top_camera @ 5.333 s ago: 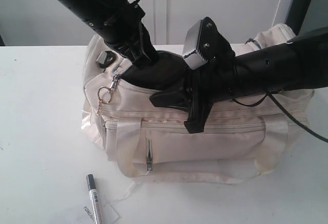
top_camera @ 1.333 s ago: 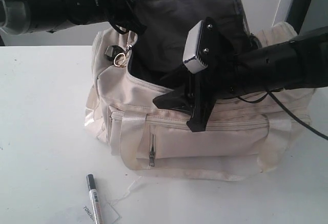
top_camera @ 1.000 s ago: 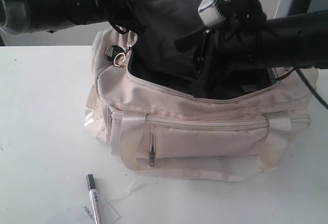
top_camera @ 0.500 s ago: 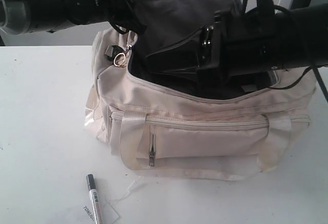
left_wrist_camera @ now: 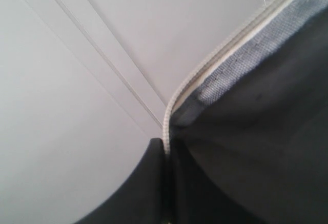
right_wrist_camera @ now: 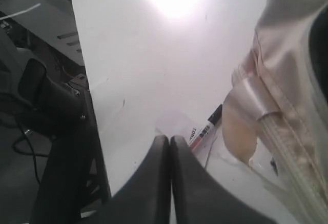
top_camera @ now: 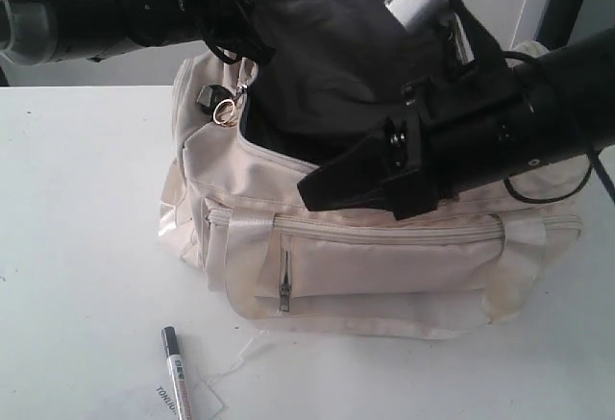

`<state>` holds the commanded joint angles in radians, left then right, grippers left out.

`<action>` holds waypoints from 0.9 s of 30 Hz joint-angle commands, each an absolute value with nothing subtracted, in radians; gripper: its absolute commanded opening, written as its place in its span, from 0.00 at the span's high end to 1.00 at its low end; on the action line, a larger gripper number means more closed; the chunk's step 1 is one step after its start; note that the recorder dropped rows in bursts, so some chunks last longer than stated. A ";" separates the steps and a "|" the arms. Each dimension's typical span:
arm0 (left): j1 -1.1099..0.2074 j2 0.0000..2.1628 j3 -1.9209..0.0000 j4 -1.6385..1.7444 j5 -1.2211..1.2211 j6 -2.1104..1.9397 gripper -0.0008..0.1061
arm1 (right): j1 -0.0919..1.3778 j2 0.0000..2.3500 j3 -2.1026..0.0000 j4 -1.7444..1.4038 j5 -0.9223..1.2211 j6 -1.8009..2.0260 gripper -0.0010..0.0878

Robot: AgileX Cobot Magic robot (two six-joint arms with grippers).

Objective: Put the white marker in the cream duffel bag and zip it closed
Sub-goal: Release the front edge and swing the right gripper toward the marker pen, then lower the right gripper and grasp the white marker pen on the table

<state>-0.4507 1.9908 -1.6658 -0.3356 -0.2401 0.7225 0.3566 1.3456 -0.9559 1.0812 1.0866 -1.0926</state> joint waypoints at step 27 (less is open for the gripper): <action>-0.451 1.991 -1.666 -0.336 -0.240 0.723 0.99 | 0.936 1.568 -0.956 0.789 0.575 -0.483 0.99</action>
<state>-0.4507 1.9908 -1.6658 -0.3356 -0.2401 0.7225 0.9365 1.5681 -0.9559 0.7892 0.5751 -0.4834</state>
